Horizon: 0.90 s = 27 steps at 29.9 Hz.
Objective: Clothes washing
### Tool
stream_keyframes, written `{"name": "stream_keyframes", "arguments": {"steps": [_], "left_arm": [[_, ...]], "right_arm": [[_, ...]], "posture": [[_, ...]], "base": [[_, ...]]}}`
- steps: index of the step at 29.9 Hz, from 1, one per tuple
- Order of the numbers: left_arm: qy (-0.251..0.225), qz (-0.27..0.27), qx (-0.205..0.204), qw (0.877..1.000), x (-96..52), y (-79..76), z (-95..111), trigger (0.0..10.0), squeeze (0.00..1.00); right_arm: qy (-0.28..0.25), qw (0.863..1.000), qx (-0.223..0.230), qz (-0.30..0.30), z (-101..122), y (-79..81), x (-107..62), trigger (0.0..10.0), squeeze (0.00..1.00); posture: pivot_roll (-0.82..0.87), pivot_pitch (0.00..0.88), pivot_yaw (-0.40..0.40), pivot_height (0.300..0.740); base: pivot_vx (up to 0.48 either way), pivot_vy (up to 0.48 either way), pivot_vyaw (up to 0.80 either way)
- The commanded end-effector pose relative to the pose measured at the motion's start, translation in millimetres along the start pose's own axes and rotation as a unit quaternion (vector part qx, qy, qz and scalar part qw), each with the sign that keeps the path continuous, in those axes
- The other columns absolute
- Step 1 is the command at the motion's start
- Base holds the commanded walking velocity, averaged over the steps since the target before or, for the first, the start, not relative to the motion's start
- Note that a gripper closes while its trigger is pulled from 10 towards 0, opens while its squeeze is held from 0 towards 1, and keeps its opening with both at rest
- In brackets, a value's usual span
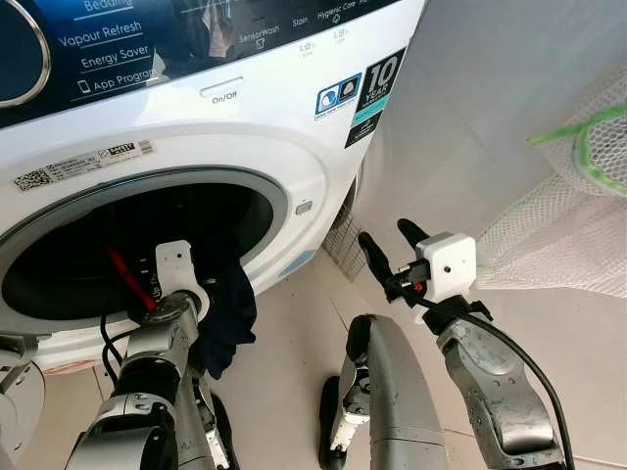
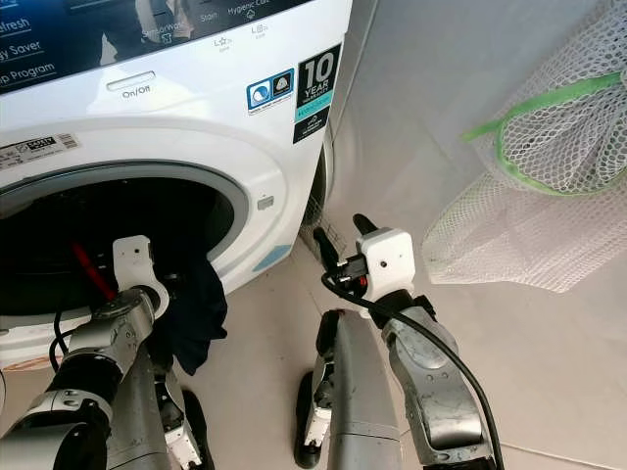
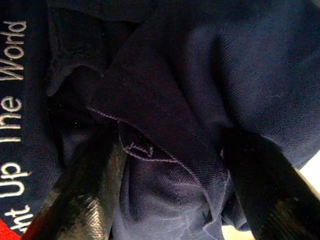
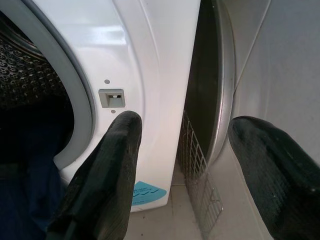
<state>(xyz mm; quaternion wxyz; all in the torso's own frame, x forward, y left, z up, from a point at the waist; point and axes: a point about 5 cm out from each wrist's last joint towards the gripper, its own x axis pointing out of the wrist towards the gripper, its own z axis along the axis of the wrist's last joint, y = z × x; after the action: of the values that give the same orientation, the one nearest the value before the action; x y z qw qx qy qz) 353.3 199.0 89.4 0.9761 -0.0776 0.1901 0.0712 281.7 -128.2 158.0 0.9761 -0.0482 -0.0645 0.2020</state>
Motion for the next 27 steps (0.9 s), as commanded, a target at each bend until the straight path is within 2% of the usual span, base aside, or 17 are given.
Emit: {"name": "stream_keyframes", "arguments": {"steps": [1, 21, 26, 27], "left_arm": [[0.021, 0.019, 0.001, 1.000, -1.0, 9.6, -12.9, 0.0, 0.00], [-0.031, 0.047, -0.005, 0.998, -0.9, 16.8, 4.0, 0.0, 0.00], [-0.061, 0.064, 0.025, 0.996, 0.1, 22.3, 16.8, 0.0, 0.00], [-0.077, 0.082, 0.051, 0.992, 1.4, 28.6, 27.4, 0.0, 0.00]], "right_arm": [[0.010, 1.000, 0.000, -0.005, -3.1, -2.8, -4.8, 10.0, 0.00], [0.006, 1.000, 0.000, -0.006, -3.2, -2.7, -1.6, 10.0, 0.00], [0.004, 1.000, 0.000, -0.007, -2.8, -2.6, -0.9, 10.0, 0.00], [0.004, 1.000, 0.000, -0.007, -2.8, -2.5, -1.1, 10.0, 0.00]], "posture": [[-0.02, 0.371, -0.190, 0.511], [-0.01, 0.344, -0.177, 0.511], [-0.01, 0.336, -0.174, 0.511], [-0.01, 0.335, -0.174, 0.511]], "base": [[0.000, 0.000, 0.00], [0.000, 0.000, 0.00], [0.000, 0.000, 0.00], [0.000, 0.000, 0.00]]}}
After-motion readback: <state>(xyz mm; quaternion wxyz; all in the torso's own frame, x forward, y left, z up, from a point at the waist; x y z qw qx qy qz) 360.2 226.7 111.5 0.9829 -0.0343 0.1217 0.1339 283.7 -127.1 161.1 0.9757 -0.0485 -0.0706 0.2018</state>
